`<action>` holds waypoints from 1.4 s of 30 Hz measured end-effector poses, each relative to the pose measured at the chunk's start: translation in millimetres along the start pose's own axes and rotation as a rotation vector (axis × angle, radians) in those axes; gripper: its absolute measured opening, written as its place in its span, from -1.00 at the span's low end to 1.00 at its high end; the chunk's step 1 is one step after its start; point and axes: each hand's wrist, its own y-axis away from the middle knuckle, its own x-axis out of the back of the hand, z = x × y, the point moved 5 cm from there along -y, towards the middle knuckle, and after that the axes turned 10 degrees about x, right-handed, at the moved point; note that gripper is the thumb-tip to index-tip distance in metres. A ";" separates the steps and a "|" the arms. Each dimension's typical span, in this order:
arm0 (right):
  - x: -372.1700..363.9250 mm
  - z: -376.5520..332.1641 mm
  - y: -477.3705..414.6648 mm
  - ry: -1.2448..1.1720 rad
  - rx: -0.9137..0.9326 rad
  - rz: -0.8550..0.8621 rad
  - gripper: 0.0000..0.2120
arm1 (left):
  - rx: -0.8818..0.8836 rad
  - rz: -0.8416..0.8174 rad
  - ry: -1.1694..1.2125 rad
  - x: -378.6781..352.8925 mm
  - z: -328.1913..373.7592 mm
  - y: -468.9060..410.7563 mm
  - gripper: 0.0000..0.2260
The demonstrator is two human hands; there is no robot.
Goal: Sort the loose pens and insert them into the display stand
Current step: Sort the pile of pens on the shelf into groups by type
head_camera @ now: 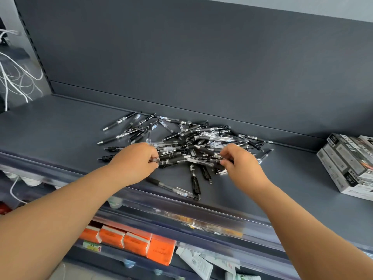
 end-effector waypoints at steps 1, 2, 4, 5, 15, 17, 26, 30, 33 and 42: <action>-2.1 4.0 -3.2 0.020 -0.001 -0.002 -0.88 | 0.016 -0.007 0.020 1.4 0.6 0.0 -0.88; -5.1 7.8 -5.6 0.045 -0.004 -0.014 -0.85 | 0.033 -0.015 0.037 2.2 1.4 0.3 -0.87; -12.6 14.9 -8.6 0.076 -0.009 -0.050 -0.78 | 0.058 -0.021 0.056 3.3 2.9 1.1 -0.88; -14.7 16.6 -9.3 0.088 -0.014 -0.068 -0.74 | 0.067 -0.019 0.065 3.7 3.2 1.1 -0.88; -6.2 9.5 -18.6 0.034 -0.002 -0.124 -0.76 | 0.139 -0.030 0.229 11.7 -4.8 -6.0 -0.89; -3.4 -0.2 -22.9 -0.080 -0.003 -0.100 -0.78 | 0.163 -0.022 0.287 19.1 -6.3 -8.1 -0.90; -33.4 -72.6 -72.9 -0.525 -0.044 -0.023 -0.83 | 0.296 0.029 0.615 60.4 -61.9 -26.4 -0.83; -72.1 -117.8 -107.7 -0.643 -0.103 -0.040 -0.80 | 0.375 -0.018 0.788 74.4 -112.9 -41.5 -0.81; -106.2 -157.0 -136.9 -0.739 -0.170 -0.053 -0.84 | 0.437 -0.052 0.832 86.3 -160.0 -55.9 -0.90; -217.9 -262.5 -226.5 -0.812 -0.329 -0.129 -0.87 | 0.580 -0.075 0.883 115.7 -301.5 -119.3 -0.96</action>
